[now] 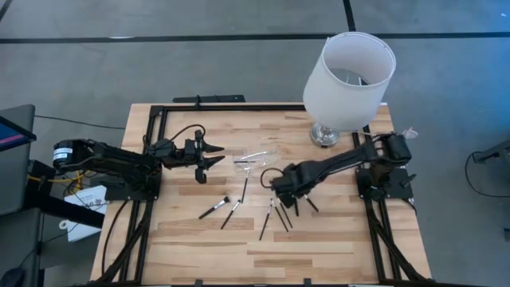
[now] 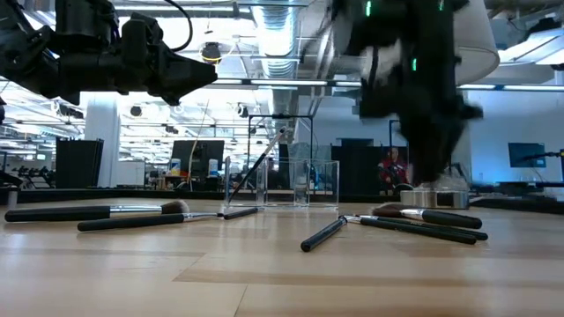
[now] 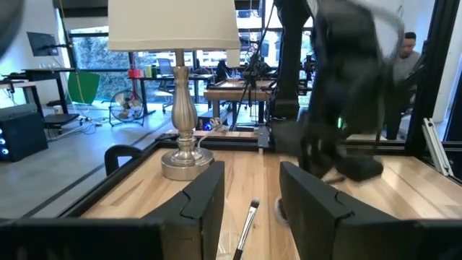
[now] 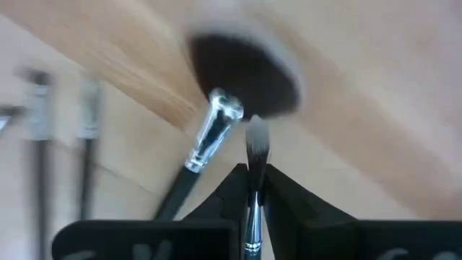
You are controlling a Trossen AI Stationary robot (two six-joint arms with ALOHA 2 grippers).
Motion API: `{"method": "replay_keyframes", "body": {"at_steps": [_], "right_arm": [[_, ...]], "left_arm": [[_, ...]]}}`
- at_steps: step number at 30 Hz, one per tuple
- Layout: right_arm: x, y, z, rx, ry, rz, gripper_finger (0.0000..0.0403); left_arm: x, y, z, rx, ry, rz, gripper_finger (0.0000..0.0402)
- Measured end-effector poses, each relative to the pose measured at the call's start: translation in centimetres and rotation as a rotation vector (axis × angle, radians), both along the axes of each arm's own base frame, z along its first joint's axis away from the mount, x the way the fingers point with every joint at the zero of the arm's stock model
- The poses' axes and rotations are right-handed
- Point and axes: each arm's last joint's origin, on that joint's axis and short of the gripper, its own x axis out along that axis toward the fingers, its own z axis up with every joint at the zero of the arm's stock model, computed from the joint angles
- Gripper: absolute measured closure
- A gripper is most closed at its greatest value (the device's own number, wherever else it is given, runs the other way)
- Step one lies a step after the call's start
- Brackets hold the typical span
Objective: Pick & Place Makeup Supplies
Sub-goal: Put the black makeup brush into the transparent organizer
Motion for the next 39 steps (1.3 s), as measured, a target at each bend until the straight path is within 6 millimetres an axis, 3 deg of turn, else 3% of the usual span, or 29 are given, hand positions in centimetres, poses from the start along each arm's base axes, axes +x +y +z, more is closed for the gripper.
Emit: {"method": "replay_keyframes", "body": {"at_steps": [3,7,12,15,21,24,27,33,35,37,39], "right_arm": [[0.3,-0.1,2.9,-0.145,-0.131,0.055,0.039],[0.5,-0.8,6.7,-0.502,-0.366,0.116,0.0388],[1.2,-1.3,8.7,-0.913,-0.474,0.123,0.0379],[2.4,-1.9,8.0,-1.044,-0.453,0.101,0.0392],[5.0,-4.4,4.4,-1.067,-0.36,0.079,0.0384],[5.9,-5.6,3.7,-1.062,-0.342,0.082,0.0382],[6.3,-6.2,4.7,-1.056,-0.372,0.113,0.0394],[4.8,-5.8,10.8,-1.101,-0.51,0.172,0.0384],[4.1,-5.6,12.1,-1.083,-0.568,0.155,0.0383],[3.6,-5.7,11.3,-1.05,-0.61,0.154,0.039],[3.8,-5.8,9.0,-0.984,-0.666,0.2,0.0396]], "left_arm": [[0.0,0.0,0.0,0.0,0.0,0.0,0.0271],[0.0,0.0,0.0,0.0,0.0,0.0,0.0271],[0.0,0.0,0.0,-0.001,0.0,0.0,0.0271],[0.0,0.0,0.0,-0.002,0.0,0.0,0.0271],[0.0,0.0,0.0,-0.003,0.0,0.0,0.0271],[0.0,0.0,0.0,-0.003,0.0,0.0,0.0271],[0.0,0.0,0.0,-0.003,0.001,0.0,0.0271],[0.0,0.0,0.0,-0.002,0.0,0.0,0.0271],[0.0,0.0,0.0,-0.003,0.001,0.0,0.0271],[0.0,0.0,0.0,-0.003,0.0,0.0,0.0271],[0.0,0.0,0.0,-0.003,0.0,0.002,0.0271]]}}
